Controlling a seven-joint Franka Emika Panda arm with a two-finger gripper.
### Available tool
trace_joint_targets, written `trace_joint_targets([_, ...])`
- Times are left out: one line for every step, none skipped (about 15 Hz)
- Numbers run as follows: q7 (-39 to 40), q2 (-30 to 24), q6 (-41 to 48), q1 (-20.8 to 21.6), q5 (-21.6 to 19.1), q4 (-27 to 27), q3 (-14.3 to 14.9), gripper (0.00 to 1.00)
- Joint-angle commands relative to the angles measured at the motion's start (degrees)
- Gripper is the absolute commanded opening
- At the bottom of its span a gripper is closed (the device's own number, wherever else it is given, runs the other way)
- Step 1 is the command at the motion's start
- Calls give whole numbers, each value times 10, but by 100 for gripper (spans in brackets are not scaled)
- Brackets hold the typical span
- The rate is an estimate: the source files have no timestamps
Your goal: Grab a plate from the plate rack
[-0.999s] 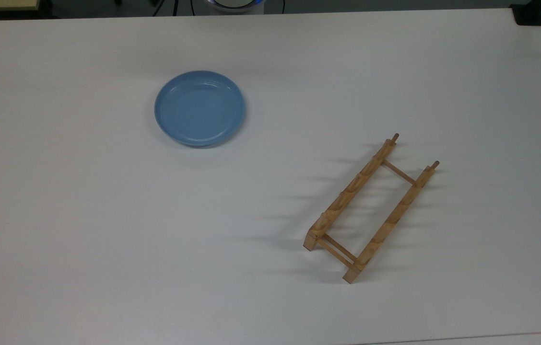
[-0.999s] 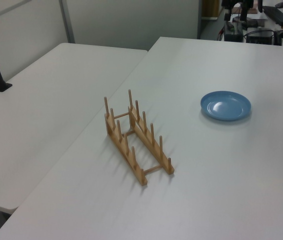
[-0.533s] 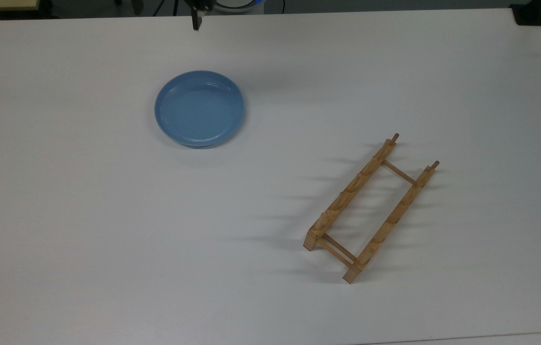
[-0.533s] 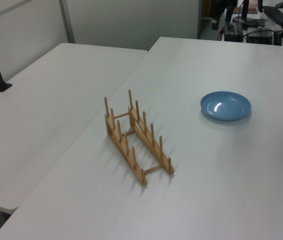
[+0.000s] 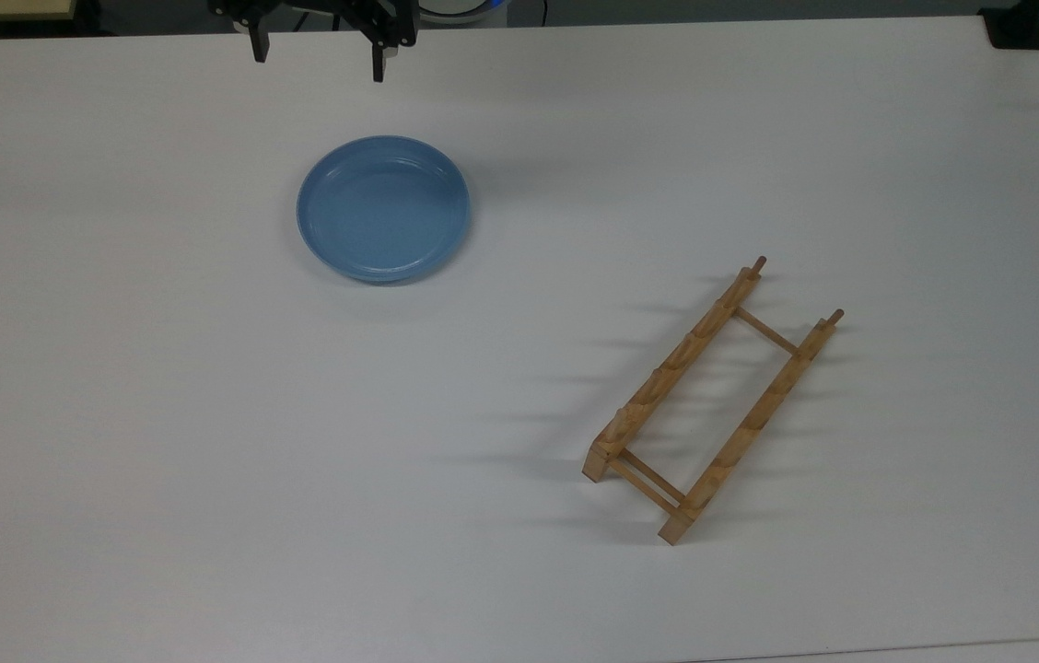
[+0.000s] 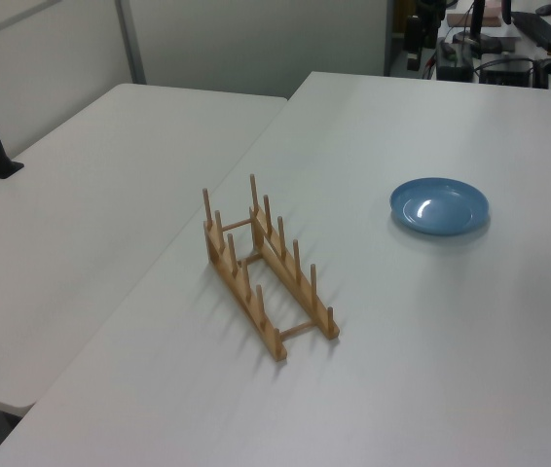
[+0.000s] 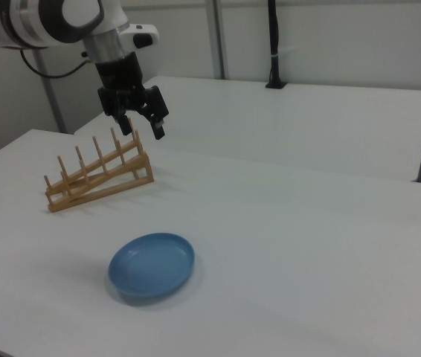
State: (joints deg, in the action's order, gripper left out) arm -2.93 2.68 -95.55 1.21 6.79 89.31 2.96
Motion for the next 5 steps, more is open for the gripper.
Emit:
trace_joint_targets([9,-10,-13,-1,6,6,0,100])
trace_joint_targets([8,-11,-12,-1,6,6,0,100])
trace_joint_targets([7,-13,-10,-1,5,6,0,100])
trace_joint_targets([7,-13,-10,-1,5,5,0,100])
trace_joint_targets([7,-13,-10,-2,5,5,0,100])
